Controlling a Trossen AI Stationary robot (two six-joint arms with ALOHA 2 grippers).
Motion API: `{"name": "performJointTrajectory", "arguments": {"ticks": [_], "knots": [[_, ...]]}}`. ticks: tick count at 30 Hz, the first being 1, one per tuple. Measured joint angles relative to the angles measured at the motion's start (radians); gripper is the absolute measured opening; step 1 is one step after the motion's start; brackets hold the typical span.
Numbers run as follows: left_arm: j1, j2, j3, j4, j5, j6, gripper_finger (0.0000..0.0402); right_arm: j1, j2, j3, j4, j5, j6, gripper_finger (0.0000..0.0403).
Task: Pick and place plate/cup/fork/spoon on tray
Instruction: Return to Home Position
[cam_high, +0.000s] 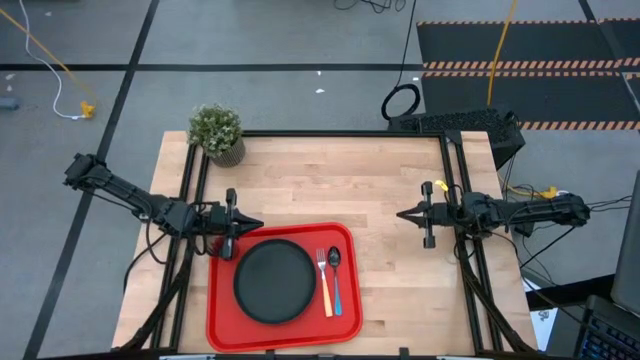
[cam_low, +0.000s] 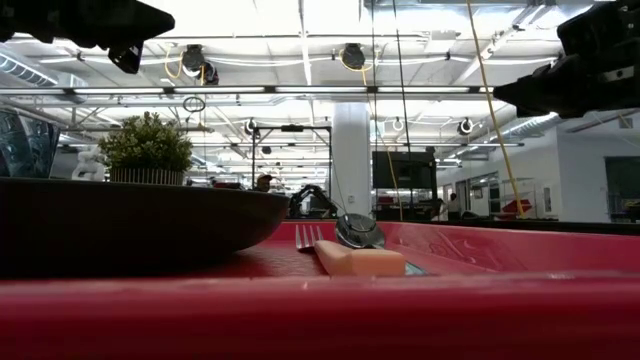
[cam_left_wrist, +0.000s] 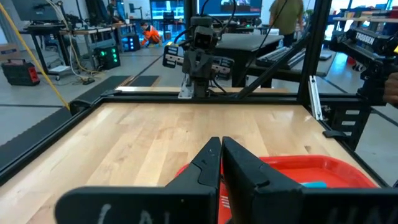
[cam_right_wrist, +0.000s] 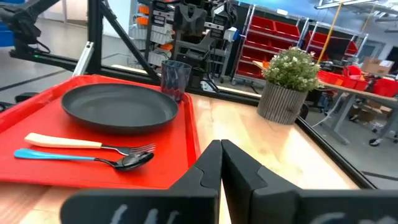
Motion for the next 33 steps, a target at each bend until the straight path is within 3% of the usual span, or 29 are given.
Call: {"name": "performJointTrajectory", "arguments": {"ticks": [11,20,24,33], "knots": [[0.000,0.000,0.000,-0.010,0.000,-0.003,0.0019,-0.002,-0.022,-0.030,-0.037,-0.049,0.042,0.0000],[-0.002,0.000,0.000,-0.028,0.000,-0.028,0.0019,-0.002,-0.176,-0.030,-0.050,-0.049,-0.023,0.0000],[-0.002,0.000,0.000,-0.034,0.000,-0.033,0.0019,-0.002,-0.173,-0.030,-0.040,-0.061,-0.036,0.0000],[-0.002,0.000,0.000,-0.025,0.000,-0.007,0.0019,-0.002,-0.164,-0.030,-0.126,-0.094,0.115,0.0000]]}}
